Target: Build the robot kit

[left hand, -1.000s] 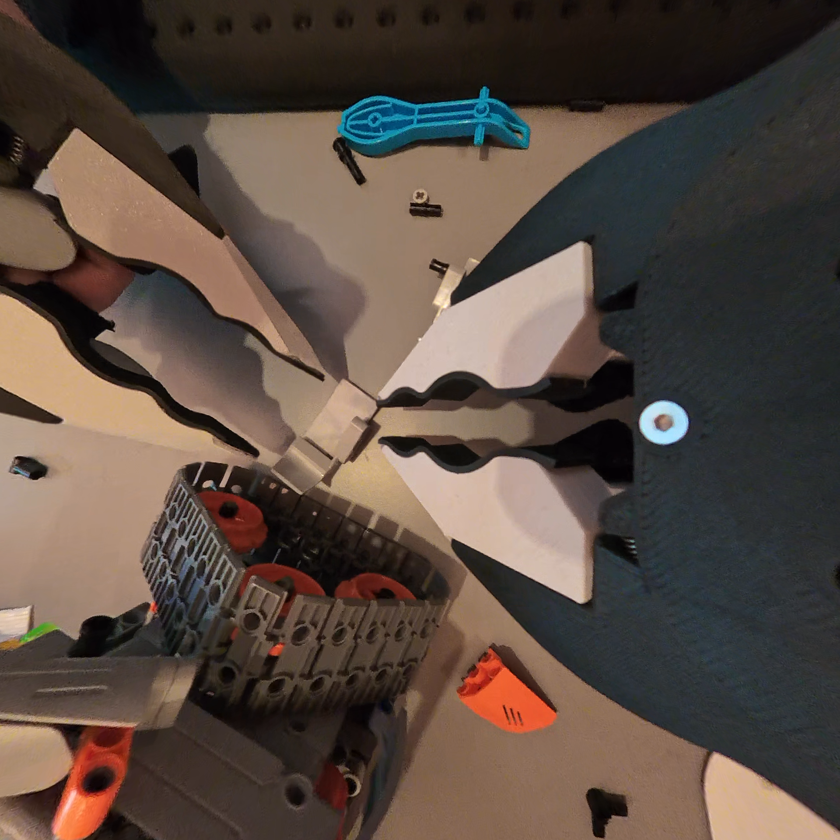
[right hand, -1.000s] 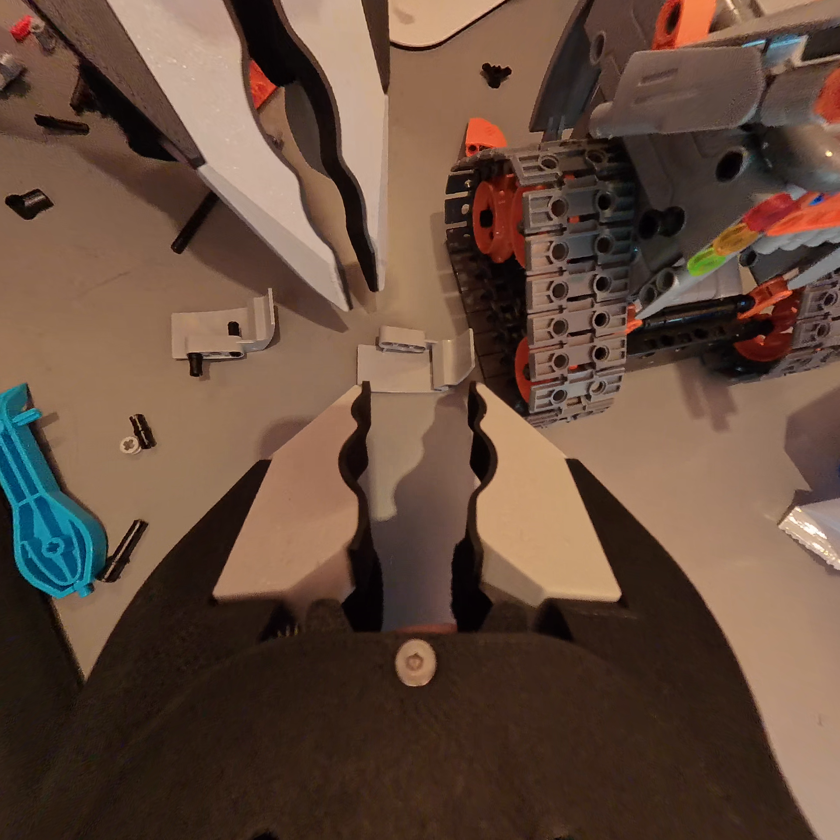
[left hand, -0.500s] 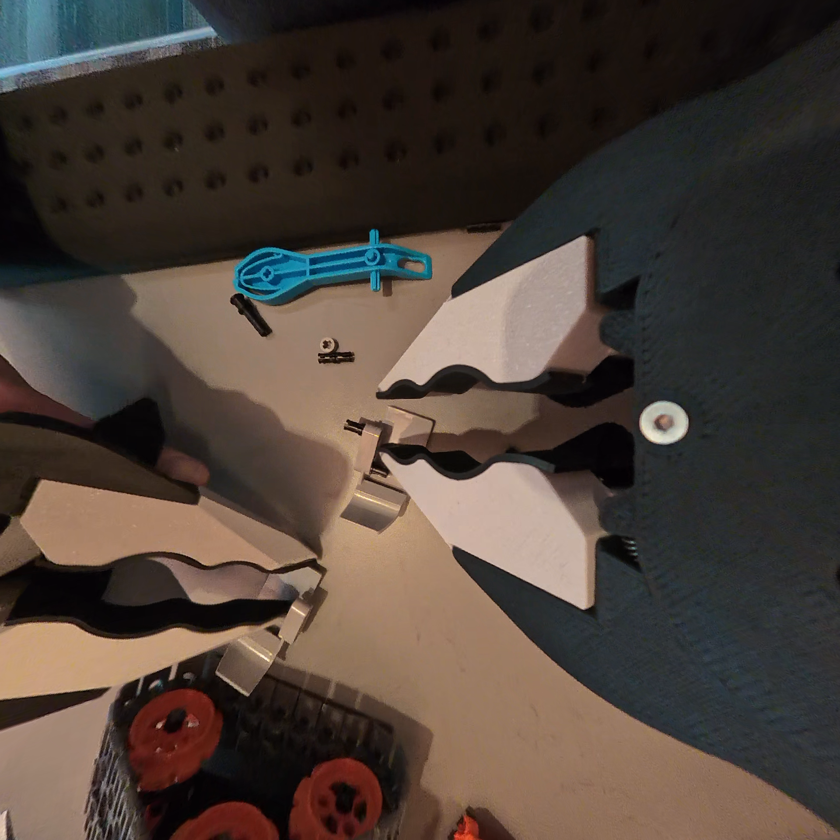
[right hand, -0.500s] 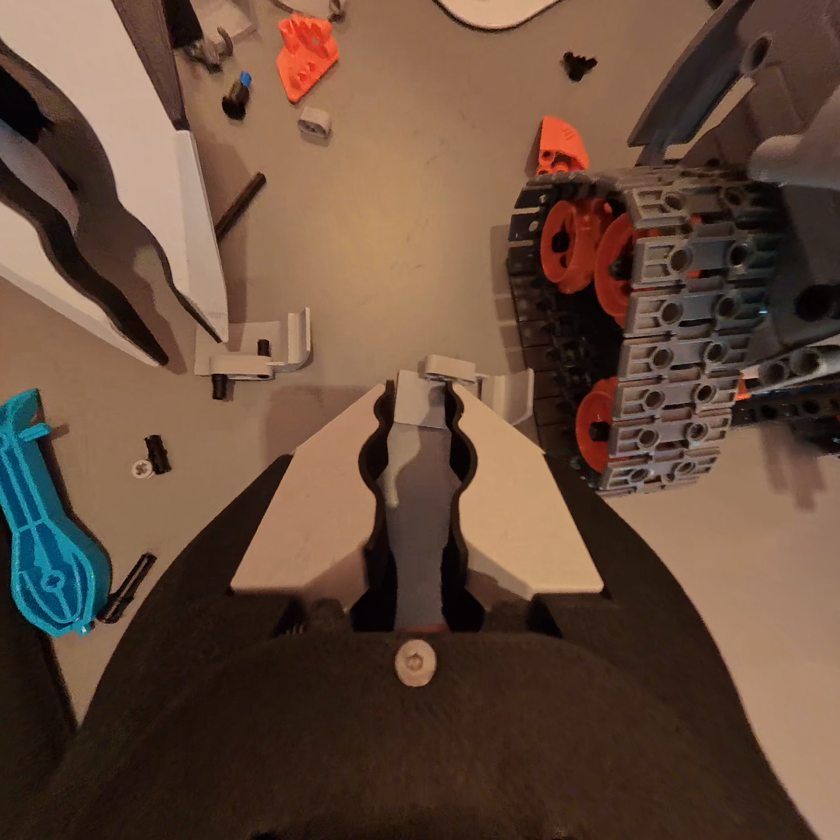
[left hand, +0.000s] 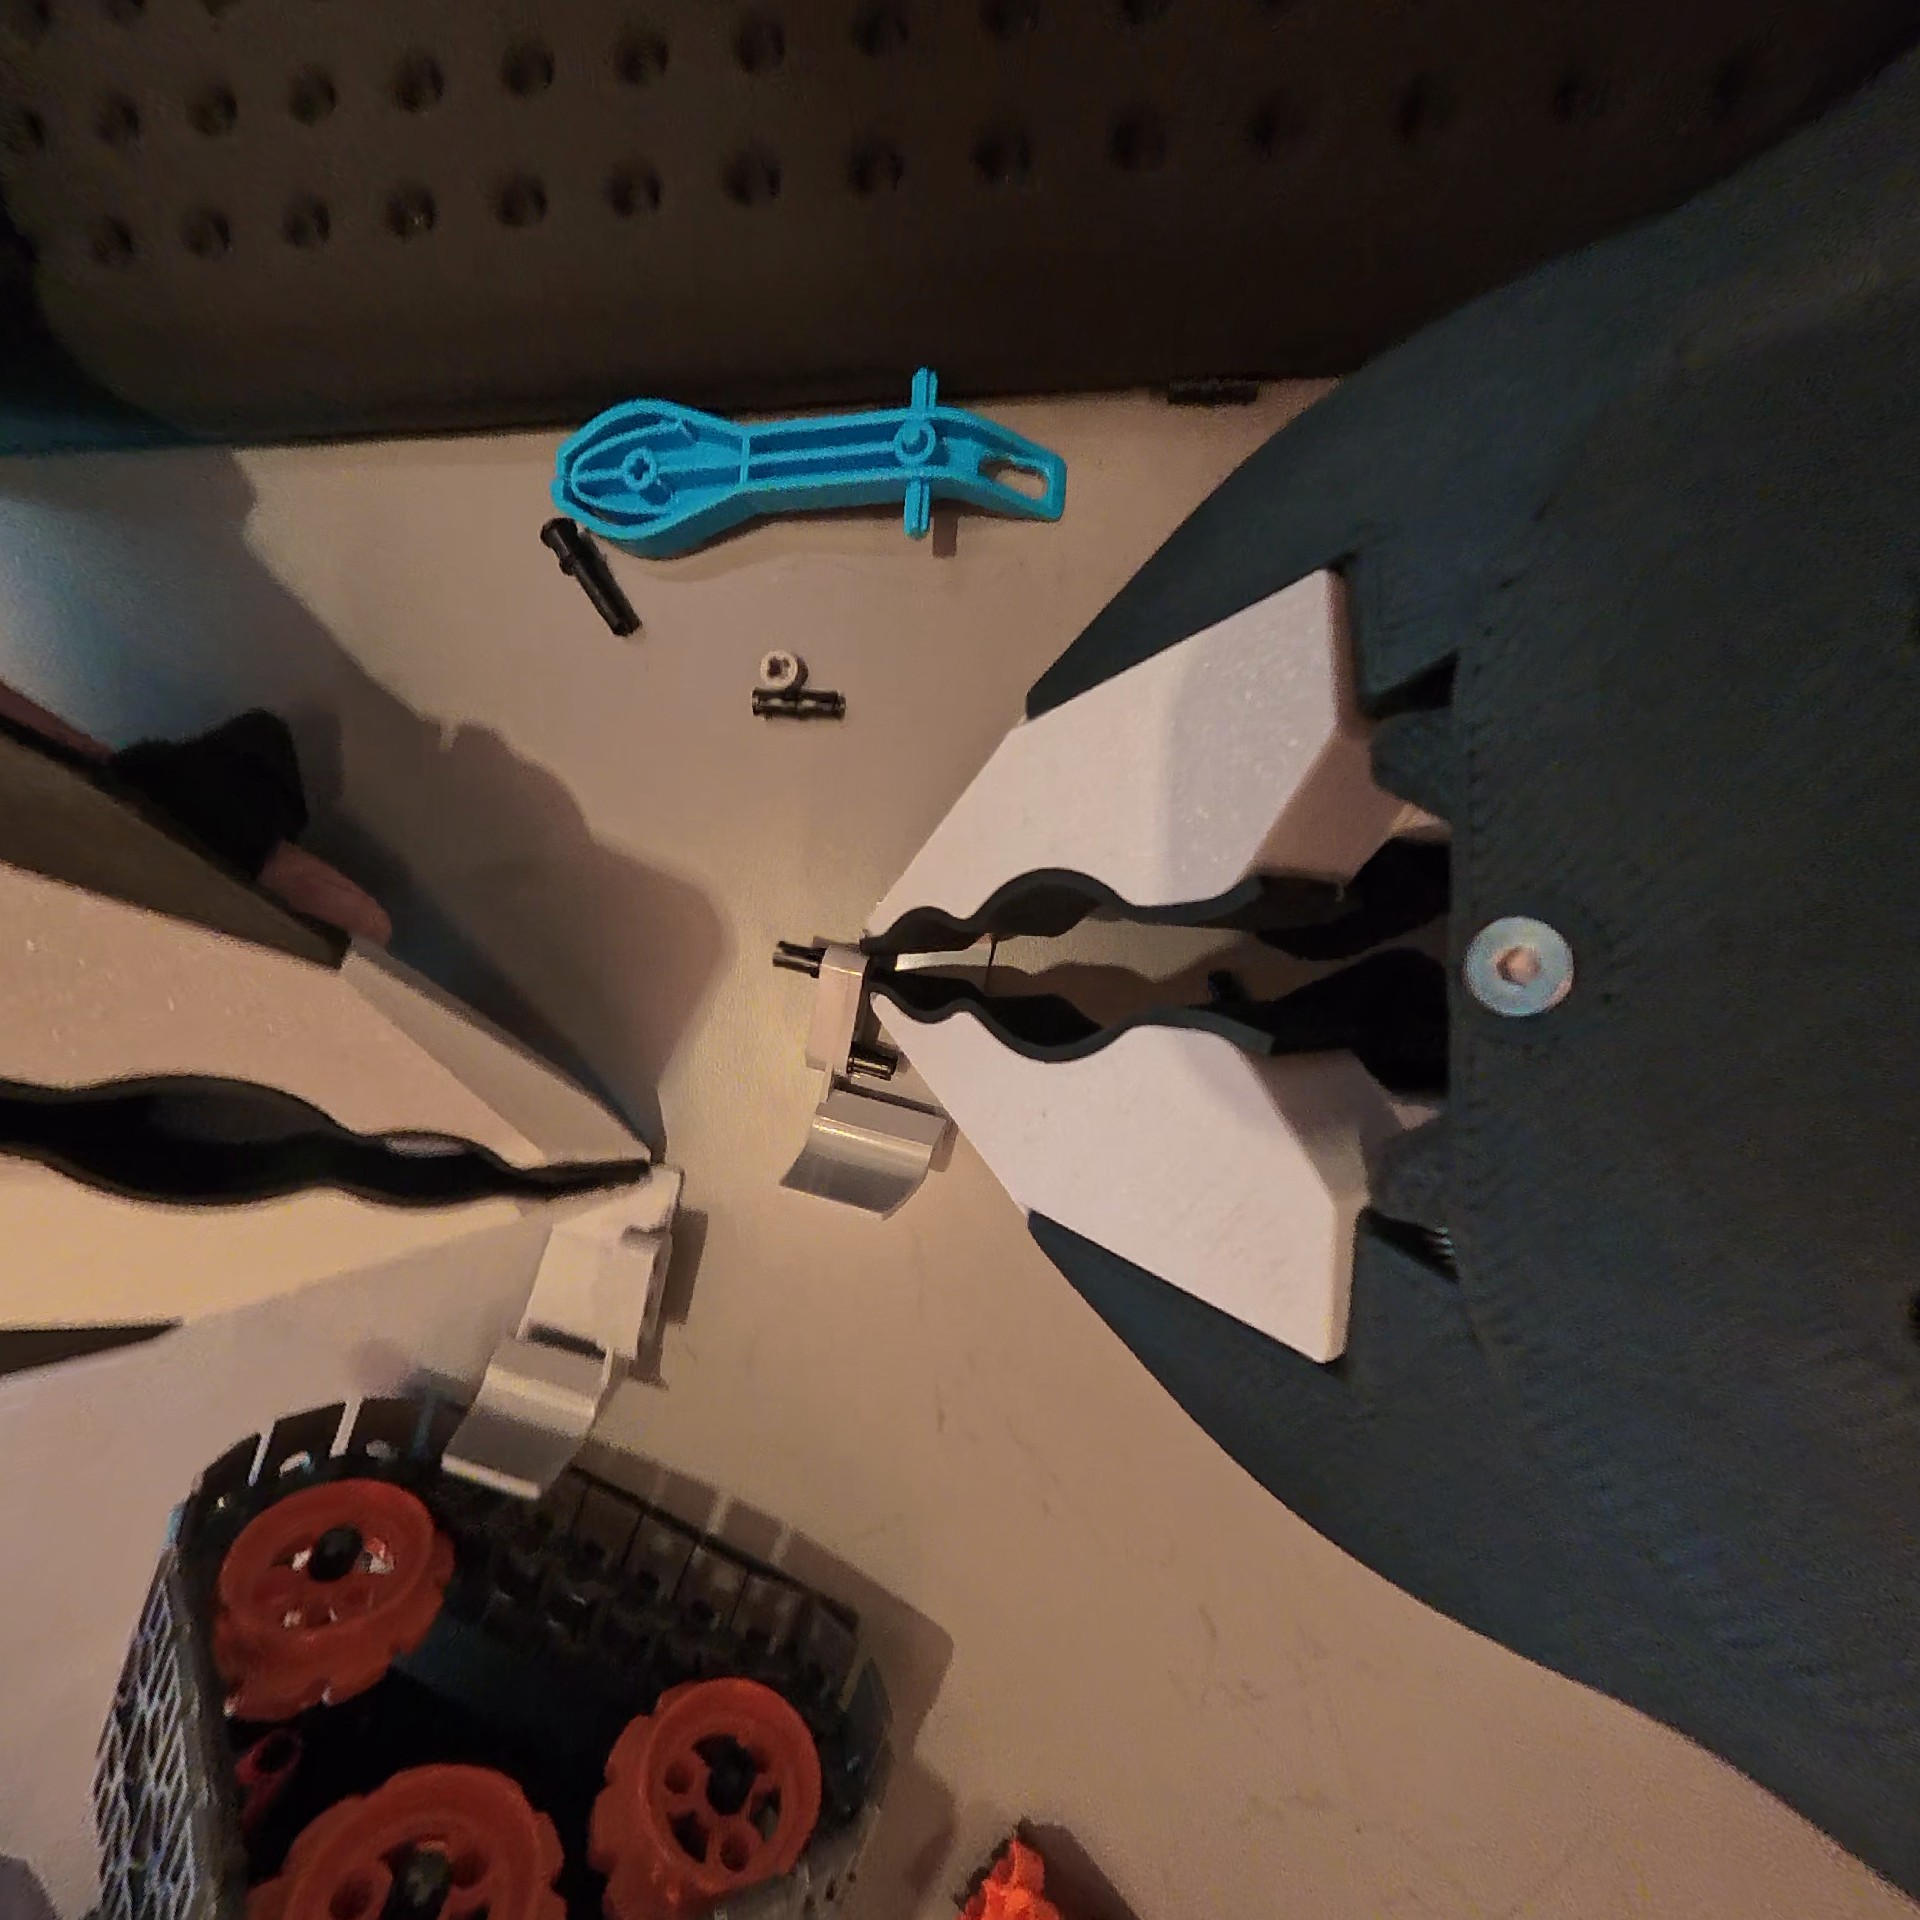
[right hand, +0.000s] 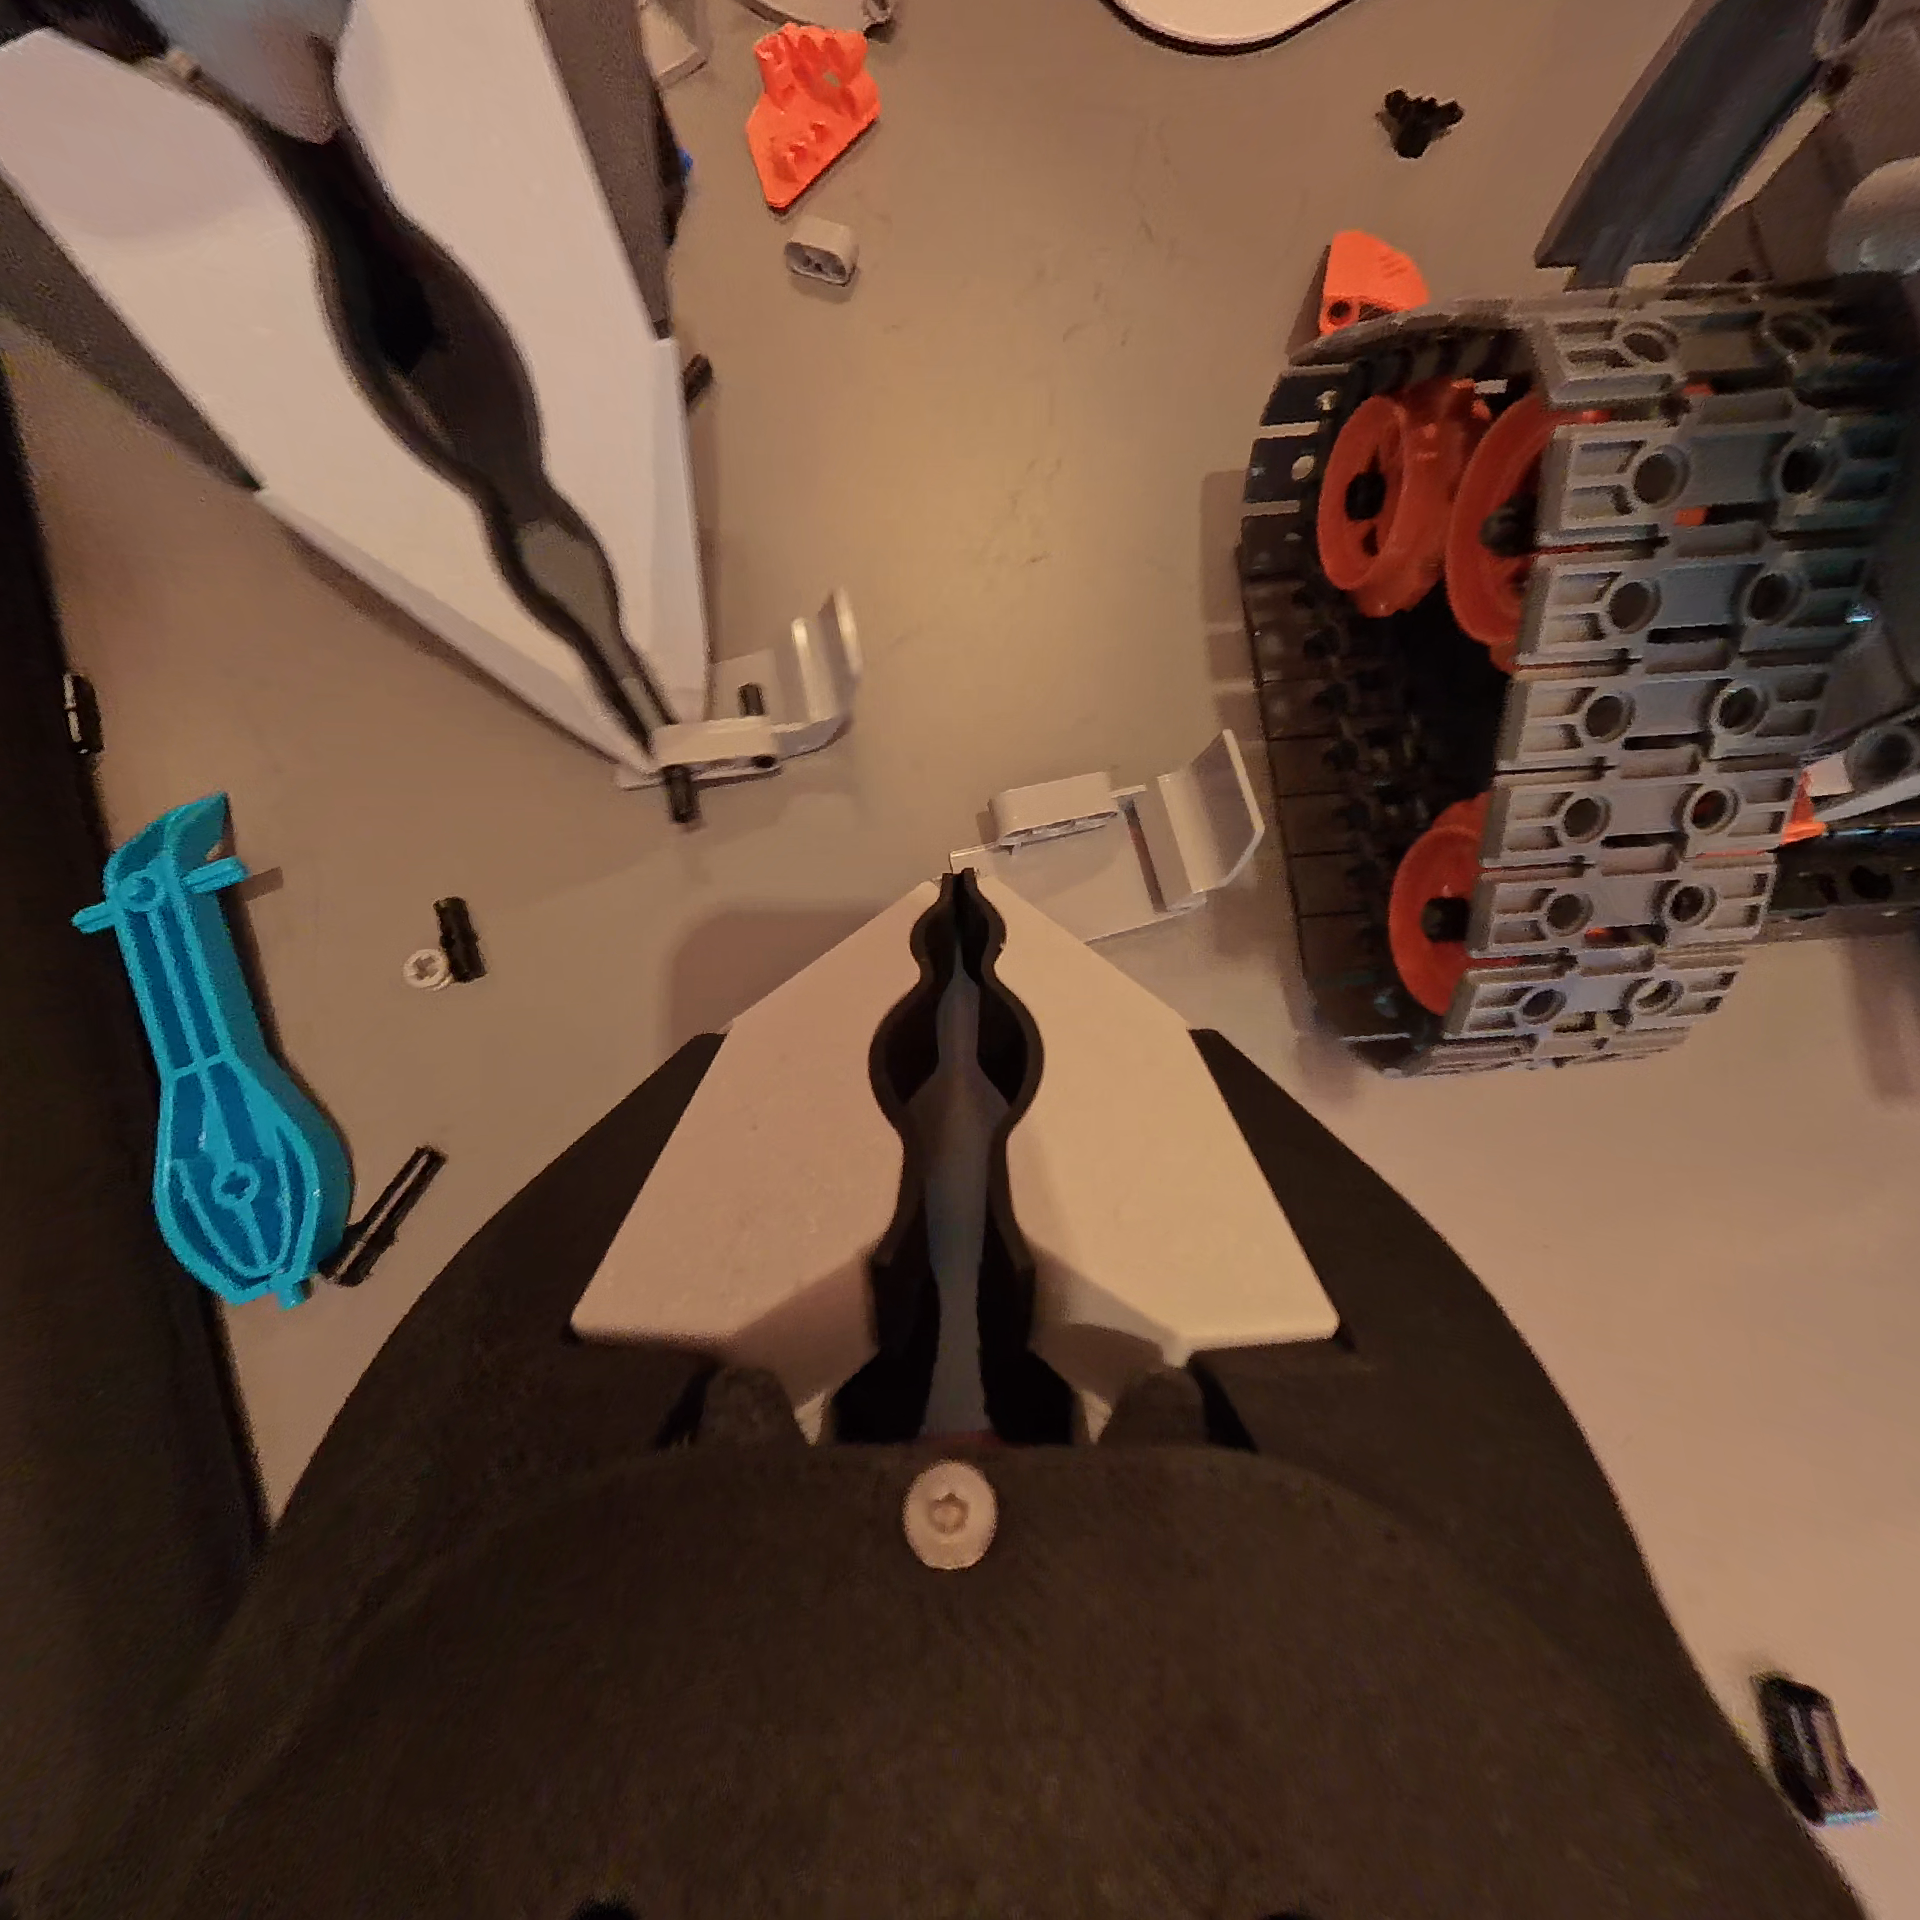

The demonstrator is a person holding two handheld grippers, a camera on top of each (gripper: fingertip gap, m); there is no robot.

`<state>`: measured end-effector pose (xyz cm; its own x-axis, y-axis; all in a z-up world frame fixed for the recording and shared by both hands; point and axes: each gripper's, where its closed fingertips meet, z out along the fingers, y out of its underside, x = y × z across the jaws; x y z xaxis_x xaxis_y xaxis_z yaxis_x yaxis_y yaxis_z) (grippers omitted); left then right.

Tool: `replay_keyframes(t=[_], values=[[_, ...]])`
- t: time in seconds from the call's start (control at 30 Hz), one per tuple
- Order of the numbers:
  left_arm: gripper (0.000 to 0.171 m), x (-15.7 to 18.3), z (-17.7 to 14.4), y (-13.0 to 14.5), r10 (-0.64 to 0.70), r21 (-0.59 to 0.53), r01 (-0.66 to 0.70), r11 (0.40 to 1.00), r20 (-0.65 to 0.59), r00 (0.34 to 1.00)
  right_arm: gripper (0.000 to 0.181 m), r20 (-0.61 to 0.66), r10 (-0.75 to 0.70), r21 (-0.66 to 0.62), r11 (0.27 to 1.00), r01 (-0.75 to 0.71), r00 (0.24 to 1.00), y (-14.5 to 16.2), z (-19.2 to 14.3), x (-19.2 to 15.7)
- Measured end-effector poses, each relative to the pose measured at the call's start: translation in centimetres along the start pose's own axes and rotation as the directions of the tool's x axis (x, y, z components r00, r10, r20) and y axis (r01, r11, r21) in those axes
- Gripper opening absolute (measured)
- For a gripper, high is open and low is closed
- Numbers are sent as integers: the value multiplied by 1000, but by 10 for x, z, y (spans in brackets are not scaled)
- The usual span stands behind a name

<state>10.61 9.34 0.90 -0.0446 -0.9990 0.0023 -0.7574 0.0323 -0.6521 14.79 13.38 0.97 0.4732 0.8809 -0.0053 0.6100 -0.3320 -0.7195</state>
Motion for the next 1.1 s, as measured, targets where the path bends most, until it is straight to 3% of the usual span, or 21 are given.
replay_keyframes(t=[0.4,0.7,0.9,1.1], values=[[1,-25,7,-8,-31,4,31,1000,49,998,0,99,-19,0,1000,19,995,5,-6,-33],[1,-30,11,-13,-23,4,23,1000,47,999,12,38,27,38,999,-29,999,-1,-12,-17],[1,-30,15,-17,-2,-3,3,1000,30,1000,0,26,15,30,999,-15,1000,2,-5,-16],[1,-29,16,-18,0,4,0,1000,7,1000,0,37,-5,26,1000,4,999,3,-5,-17]])
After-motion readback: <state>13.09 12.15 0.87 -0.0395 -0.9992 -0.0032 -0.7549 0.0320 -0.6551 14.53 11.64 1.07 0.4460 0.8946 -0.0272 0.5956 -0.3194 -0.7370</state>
